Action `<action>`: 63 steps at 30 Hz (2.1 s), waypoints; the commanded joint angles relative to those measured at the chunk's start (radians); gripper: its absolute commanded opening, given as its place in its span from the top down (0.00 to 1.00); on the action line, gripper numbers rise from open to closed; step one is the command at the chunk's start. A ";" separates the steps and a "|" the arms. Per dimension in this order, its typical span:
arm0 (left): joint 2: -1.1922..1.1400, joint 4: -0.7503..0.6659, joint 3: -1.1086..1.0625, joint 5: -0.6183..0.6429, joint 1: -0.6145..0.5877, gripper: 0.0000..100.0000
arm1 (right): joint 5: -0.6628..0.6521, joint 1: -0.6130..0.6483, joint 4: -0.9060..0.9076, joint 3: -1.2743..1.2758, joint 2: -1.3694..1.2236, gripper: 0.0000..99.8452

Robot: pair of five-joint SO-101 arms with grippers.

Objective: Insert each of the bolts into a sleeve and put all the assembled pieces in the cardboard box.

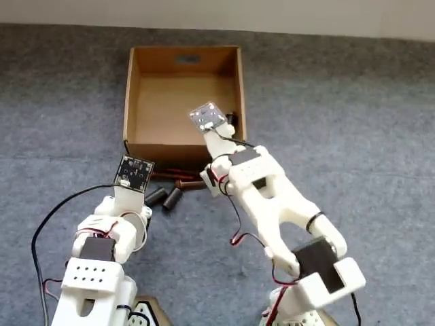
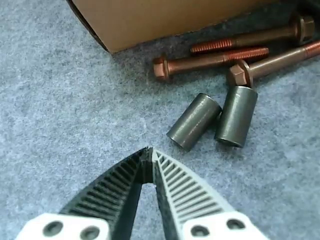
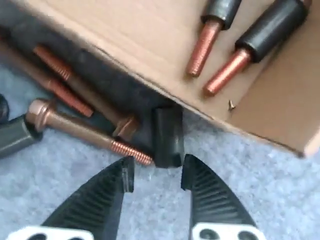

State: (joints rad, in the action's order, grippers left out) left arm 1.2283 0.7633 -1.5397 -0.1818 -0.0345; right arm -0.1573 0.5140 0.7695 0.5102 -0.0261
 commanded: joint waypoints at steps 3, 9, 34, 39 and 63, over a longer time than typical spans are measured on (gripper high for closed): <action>0.013 -0.021 0.005 -0.009 0.002 0.98 | -0.012 -0.015 -0.015 -0.125 -0.084 0.84; 0.013 -0.021 0.005 -0.009 0.002 0.98 | -0.012 -0.015 -0.015 -0.150 -0.154 0.89; 0.013 -0.021 0.005 -0.009 0.002 0.98 | -0.011 -0.268 0.097 0.432 0.302 0.96; 0.013 -0.021 0.005 -0.009 0.002 0.98 | -0.011 -0.266 0.131 0.377 0.216 0.87; 0.010 -0.015 0.016 -0.009 0.002 0.98 | 0.009 -0.249 0.124 0.481 0.750 0.99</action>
State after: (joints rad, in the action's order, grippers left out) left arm 1.2283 0.7633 -1.5397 -0.1818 -0.0345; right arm -0.1588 0.2700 0.9076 0.9352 0.5155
